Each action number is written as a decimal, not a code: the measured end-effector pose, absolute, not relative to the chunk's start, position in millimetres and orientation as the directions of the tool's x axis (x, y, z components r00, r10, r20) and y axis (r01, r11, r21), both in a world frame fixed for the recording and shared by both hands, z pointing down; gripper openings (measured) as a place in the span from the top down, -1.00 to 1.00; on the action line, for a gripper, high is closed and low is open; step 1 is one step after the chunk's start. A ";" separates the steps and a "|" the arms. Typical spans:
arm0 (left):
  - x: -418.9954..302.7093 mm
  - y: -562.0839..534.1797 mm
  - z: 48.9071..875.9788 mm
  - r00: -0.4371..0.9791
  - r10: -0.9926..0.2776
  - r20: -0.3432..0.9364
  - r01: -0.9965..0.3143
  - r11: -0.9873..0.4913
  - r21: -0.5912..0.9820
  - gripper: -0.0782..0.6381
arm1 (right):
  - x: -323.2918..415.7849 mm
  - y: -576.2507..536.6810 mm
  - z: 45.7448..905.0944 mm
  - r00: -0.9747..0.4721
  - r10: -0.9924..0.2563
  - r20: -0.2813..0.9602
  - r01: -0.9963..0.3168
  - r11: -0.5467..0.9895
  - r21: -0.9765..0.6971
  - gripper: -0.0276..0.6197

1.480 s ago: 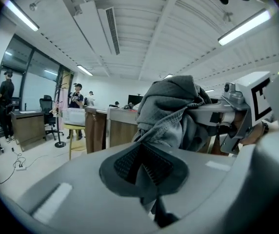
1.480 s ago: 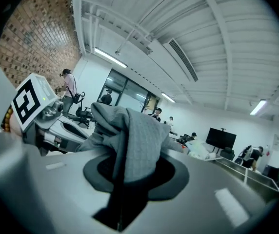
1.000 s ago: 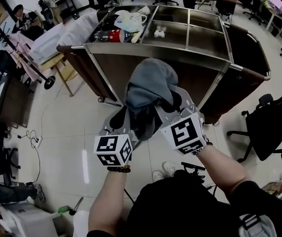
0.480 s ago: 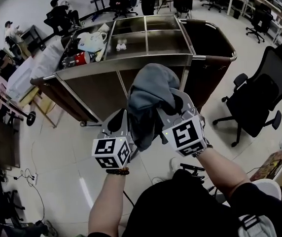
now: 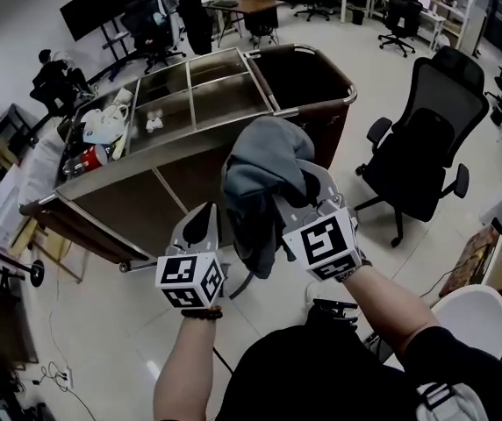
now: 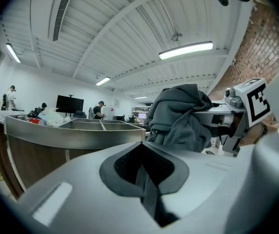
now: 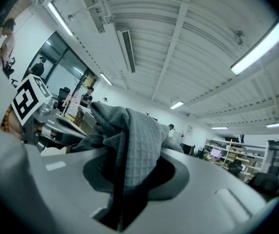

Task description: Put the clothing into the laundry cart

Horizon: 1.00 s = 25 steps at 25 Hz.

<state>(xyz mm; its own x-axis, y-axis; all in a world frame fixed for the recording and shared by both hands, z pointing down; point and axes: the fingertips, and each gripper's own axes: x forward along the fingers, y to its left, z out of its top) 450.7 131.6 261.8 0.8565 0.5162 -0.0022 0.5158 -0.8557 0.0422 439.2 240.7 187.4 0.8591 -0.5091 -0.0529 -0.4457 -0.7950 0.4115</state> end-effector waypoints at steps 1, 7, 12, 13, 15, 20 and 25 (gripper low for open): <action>450.4 142.4 259.2 0.849 0.528 -0.004 0.527 -0.849 0.040 0.77 | 437.8 250.9 185.1 0.865 -0.498 -0.055 -0.434 -0.800 0.413 0.55; 465.4 206.2 265.6 0.786 0.618 -0.007 0.618 -0.786 0.030 0.77 | 441.9 310.3 184.7 0.911 -0.407 -0.075 -0.342 -0.842 0.417 0.55; 485.9 252.3 268.2 0.753 0.658 -0.002 0.658 -0.753 0.020 0.77 | 457.4 355.9 177.6 0.927 -0.362 -0.100 -0.294 -0.866 0.404 0.55; 490.5 259.7 268.3 0.748 0.663 -0.001 0.663 -0.748 0.018 0.78 | 461.3 363.7 175.8 0.929 -0.354 -0.105 -0.287 -0.870 0.401 0.55; 500.1 272.6 267.2 0.740 0.672 -0.001 0.672 -0.740 0.015 0.77 | 470.1 377.9 171.8 0.933 -0.342 -0.116 -0.273 -0.877 0.395 0.55; 518.8 306.5 249.6 0.728 0.685 -0.016 0.685 -0.728 -0.001 0.78 | 489.2 413.1 156.7 0.945 -0.311 -0.098 -0.260 -0.901 0.346 0.55; 534.8 332.5 233.7 0.727 0.686 -0.029 0.685 -0.728 -0.024 0.78 | 518.7 441.0 119.6 0.928 -0.331 -0.173 -0.241 -0.885 0.398 0.55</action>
<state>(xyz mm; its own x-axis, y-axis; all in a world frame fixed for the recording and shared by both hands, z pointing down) 534.8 332.5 233.7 0.7274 0.6856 -0.0290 0.6852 -0.7279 -0.0243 518.7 441.0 119.6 0.9278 -0.3307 -0.1727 -0.2415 -0.8852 0.3976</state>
